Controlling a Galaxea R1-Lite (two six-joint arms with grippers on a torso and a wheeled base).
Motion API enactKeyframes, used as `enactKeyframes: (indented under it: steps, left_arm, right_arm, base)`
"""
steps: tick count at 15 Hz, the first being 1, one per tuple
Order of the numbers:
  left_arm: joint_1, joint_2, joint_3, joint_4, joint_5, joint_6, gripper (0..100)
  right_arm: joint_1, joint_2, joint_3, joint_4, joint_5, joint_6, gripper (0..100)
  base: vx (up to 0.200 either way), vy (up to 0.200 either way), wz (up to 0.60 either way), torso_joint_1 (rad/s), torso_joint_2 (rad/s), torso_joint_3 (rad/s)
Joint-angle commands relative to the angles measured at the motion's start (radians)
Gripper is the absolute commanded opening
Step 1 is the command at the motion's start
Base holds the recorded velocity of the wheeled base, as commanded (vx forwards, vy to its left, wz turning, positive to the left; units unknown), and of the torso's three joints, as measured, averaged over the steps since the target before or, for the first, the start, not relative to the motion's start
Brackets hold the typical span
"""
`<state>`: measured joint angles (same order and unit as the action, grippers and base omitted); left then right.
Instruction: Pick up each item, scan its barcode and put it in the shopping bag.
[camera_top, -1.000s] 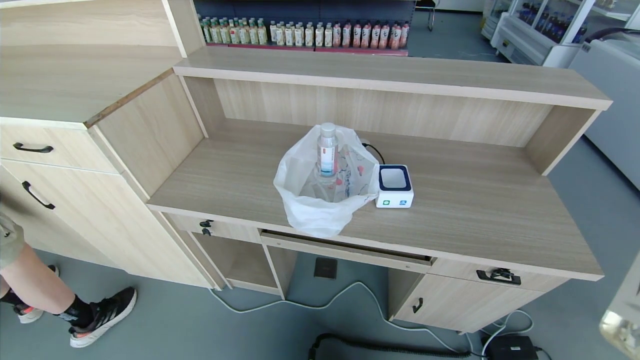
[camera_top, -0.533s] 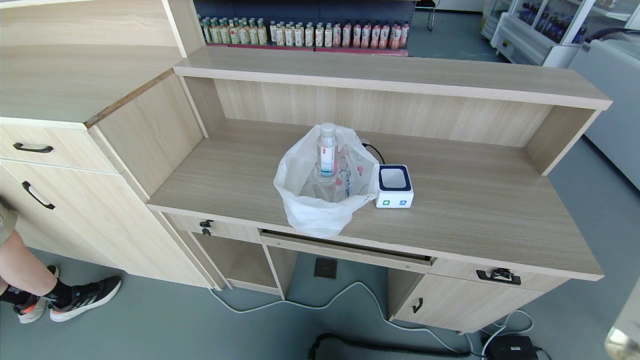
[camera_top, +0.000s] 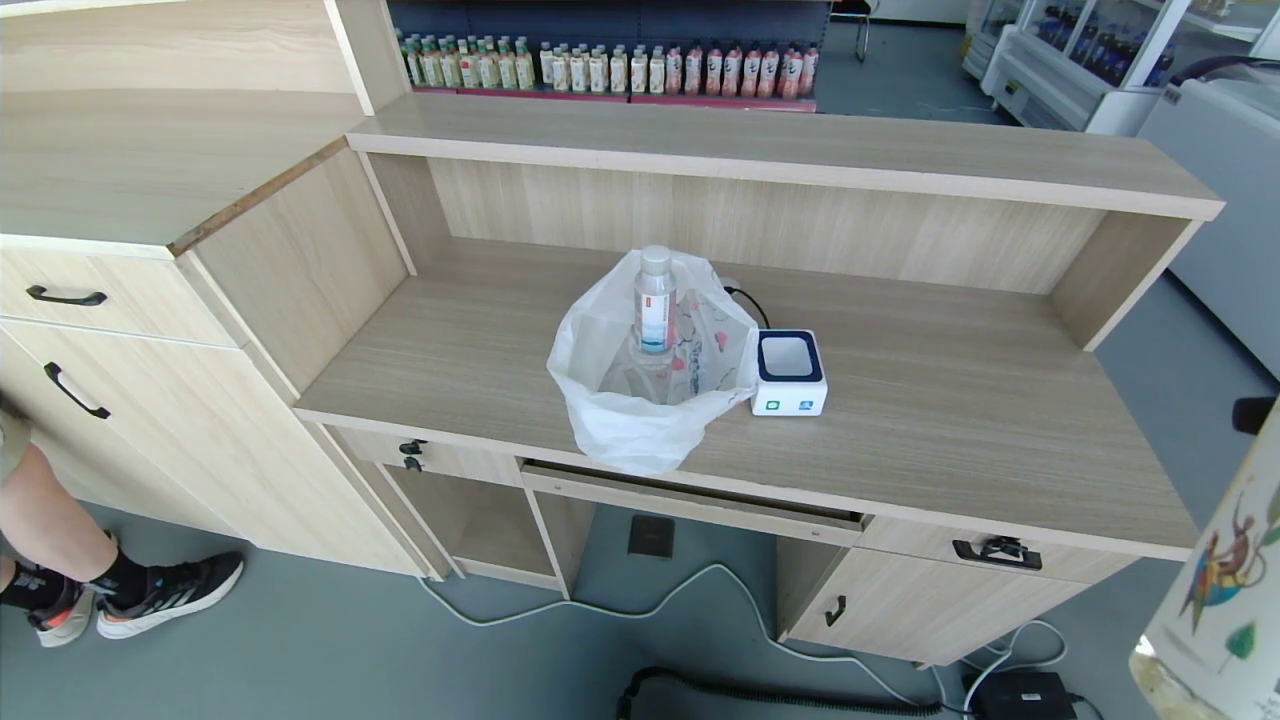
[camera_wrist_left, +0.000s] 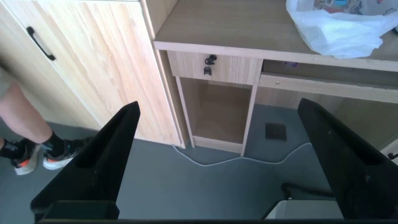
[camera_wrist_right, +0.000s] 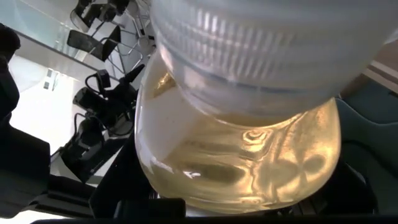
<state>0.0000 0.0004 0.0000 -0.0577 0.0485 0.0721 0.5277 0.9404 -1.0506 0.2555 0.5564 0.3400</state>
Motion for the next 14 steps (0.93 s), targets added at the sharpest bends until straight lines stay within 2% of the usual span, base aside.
enactKeyframes:
  steps: [1,14]
  left_arm:
    - [0.000,0.000,-0.002,-0.001,0.001,0.000,100]
    - [0.000,0.000,0.000,-0.001,0.001,0.000,100]
  right_arm:
    - [-0.002,0.012,-0.002,-0.002,-0.006,-0.004,0]
    - [-0.011,0.026,-0.040,-0.001,-0.007,-0.004,0]
  base:
    - [0.000,0.000,0.00,0.000,0.00,0.000]
    - [0.000,0.000,0.00,0.000,0.00,0.000]
